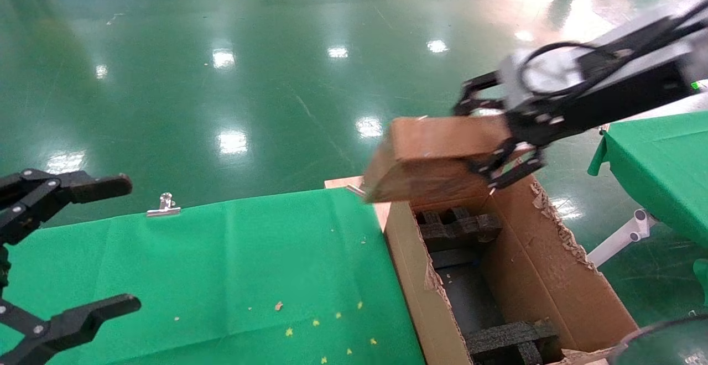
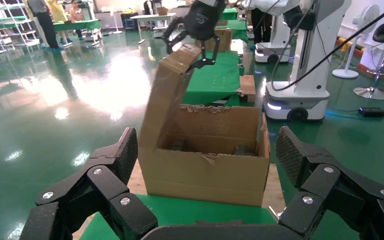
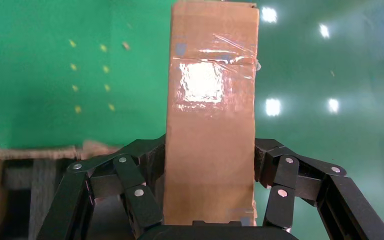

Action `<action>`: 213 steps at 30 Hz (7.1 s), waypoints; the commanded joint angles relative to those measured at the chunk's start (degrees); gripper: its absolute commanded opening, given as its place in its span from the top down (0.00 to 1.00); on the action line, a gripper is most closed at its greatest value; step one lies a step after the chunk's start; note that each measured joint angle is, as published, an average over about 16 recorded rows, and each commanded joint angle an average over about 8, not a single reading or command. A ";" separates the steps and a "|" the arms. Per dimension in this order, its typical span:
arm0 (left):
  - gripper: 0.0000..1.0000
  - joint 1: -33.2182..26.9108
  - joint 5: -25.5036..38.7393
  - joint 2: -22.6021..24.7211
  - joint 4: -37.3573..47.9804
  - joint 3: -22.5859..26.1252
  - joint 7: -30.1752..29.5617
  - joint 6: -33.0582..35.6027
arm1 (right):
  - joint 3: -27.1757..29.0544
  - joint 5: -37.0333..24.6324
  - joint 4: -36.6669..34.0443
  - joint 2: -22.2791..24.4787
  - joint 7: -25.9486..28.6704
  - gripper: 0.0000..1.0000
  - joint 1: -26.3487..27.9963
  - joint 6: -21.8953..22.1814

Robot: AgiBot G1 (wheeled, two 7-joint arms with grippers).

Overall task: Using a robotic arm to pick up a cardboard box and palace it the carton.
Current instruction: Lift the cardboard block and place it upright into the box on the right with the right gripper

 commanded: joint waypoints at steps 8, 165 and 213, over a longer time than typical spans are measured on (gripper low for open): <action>0.00 0.00 0.00 0.00 0.00 0.00 0.00 0.00 | -9.05 -1.52 -0.99 6.25 -0.38 1.00 5.98 -0.11; 0.00 0.01 -0.05 -0.03 0.04 0.04 0.04 -0.04 | -26.41 10.17 -14.62 -4.58 64.35 0.31 -37.86 46.57; 0.00 0.01 -0.06 -0.03 0.05 0.05 0.05 -0.05 | -24.26 4.73 4.12 3.89 64.87 0.00 -20.63 50.71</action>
